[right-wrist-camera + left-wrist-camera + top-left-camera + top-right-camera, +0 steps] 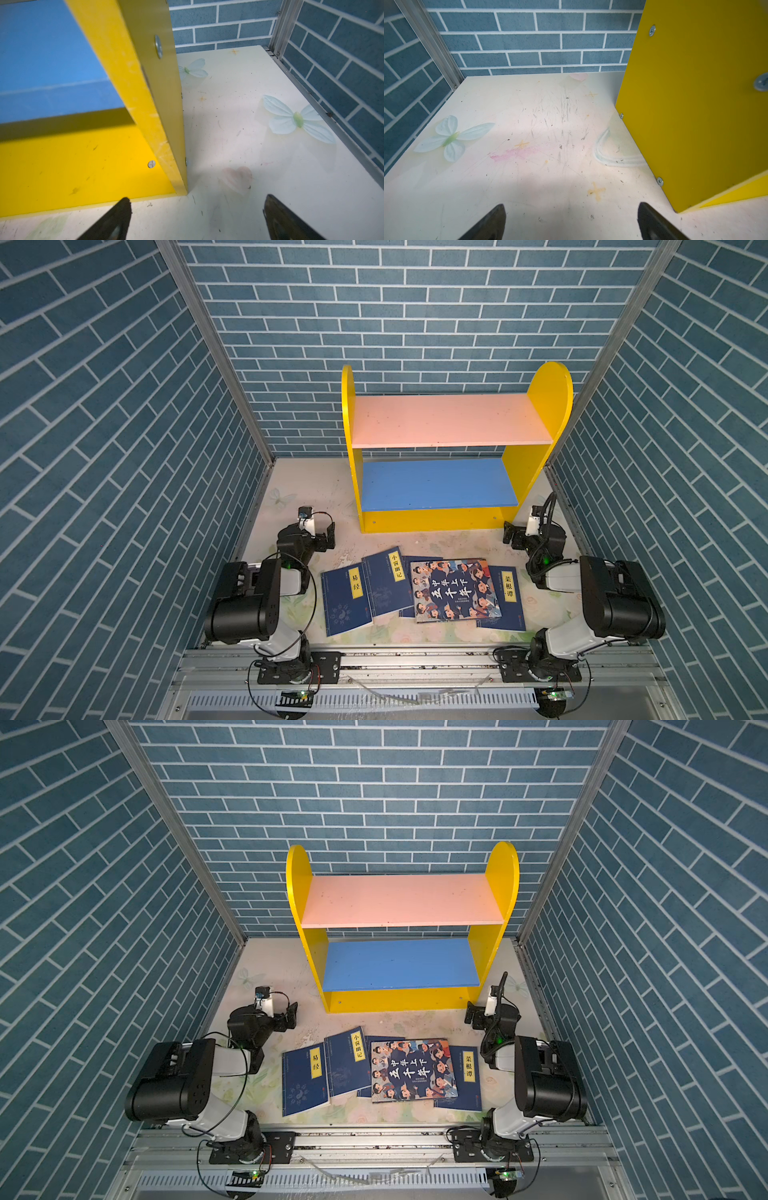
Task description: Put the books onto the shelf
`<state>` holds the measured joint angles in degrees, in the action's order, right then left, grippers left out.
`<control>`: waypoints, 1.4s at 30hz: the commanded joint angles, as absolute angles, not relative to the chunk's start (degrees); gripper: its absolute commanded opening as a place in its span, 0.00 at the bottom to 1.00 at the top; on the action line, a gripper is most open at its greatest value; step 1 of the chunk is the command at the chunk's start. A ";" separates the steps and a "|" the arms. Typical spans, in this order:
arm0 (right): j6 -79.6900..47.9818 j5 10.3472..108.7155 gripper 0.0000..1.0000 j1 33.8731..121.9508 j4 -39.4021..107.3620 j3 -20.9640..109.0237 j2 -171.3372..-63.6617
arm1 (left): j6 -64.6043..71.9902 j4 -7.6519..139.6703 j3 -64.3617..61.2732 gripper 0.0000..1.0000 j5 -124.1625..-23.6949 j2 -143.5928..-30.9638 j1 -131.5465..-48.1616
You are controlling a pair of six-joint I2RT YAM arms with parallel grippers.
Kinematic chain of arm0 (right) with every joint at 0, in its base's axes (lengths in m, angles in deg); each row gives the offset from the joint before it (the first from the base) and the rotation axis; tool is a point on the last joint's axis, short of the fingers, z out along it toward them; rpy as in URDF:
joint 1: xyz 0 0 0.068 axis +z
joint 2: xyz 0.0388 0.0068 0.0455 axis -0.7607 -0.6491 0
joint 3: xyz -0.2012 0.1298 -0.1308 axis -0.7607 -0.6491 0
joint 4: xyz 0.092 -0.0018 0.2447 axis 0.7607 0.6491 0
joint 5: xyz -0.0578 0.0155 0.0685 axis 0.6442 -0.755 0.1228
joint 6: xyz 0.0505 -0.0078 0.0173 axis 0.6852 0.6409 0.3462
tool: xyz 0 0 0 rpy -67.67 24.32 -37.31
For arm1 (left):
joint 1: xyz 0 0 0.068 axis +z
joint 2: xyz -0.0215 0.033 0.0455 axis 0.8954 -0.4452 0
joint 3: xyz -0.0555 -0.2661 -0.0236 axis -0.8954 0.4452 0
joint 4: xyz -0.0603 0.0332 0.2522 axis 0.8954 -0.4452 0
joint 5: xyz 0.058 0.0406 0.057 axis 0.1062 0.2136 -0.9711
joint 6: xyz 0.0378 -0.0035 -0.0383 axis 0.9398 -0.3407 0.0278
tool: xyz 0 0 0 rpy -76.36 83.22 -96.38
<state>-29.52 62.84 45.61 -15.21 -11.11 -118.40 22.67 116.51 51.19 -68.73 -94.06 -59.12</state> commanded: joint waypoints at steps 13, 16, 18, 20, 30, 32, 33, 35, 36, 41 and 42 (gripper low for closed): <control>-31.66 62.29 0.99 45.49 -15.05 -10.20 -118.01 | 23.29 116.47 50.55 1.00 -68.89 -93.20 -59.35; -31.69 62.29 0.99 45.44 -15.09 -10.16 -118.05 | 23.74 115.47 49.98 1.00 -69.50 -93.14 -59.79; -31.62 62.38 0.99 45.49 -15.14 -10.22 -117.97 | 25.05 113.60 49.20 1.00 -70.80 -92.94 -61.19; -31.58 62.38 0.99 45.49 -15.08 -10.18 -118.04 | 25.32 113.21 49.08 1.00 -71.35 -92.85 -61.63; -30.07 68.17 0.99 45.56 -14.02 -9.61 -117.80 | 25.93 100.22 44.46 1.00 -69.35 -86.85 -61.63; -28.75 71.02 0.99 45.55 -12.34 -9.27 -116.64 | 25.92 97.17 43.80 1.00 -68.73 -84.61 -61.63; -28.09 72.34 0.99 45.53 -10.13 -8.60 -115.57 | 25.86 95.02 43.47 1.00 -68.30 -83.27 -61.63; -28.04 73.25 0.99 45.57 -4.05 -6.36 -113.02 | 25.62 89.49 42.20 1.00 -67.51 -80.27 -61.63; -27.93 73.99 0.99 45.57 -0.47 -5.23 -111.22 | 25.13 85.90 41.27 1.00 -67.48 -78.79 -61.63; -24.97 79.11 0.99 45.66 18.18 -0.06 -99.14 | 23.93 68.18 35.71 1.00 -66.88 -72.75 -61.63; -21.69 81.74 0.99 45.64 26.02 2.78 -97.03 | 23.69 64.56 34.60 1.00 -66.54 -71.86 -61.63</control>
<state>-27.42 75.08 45.63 8.48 -2.20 -102.84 24.62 79.31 37.66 -68.01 -74.30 -61.50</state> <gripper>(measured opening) 0.990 0.997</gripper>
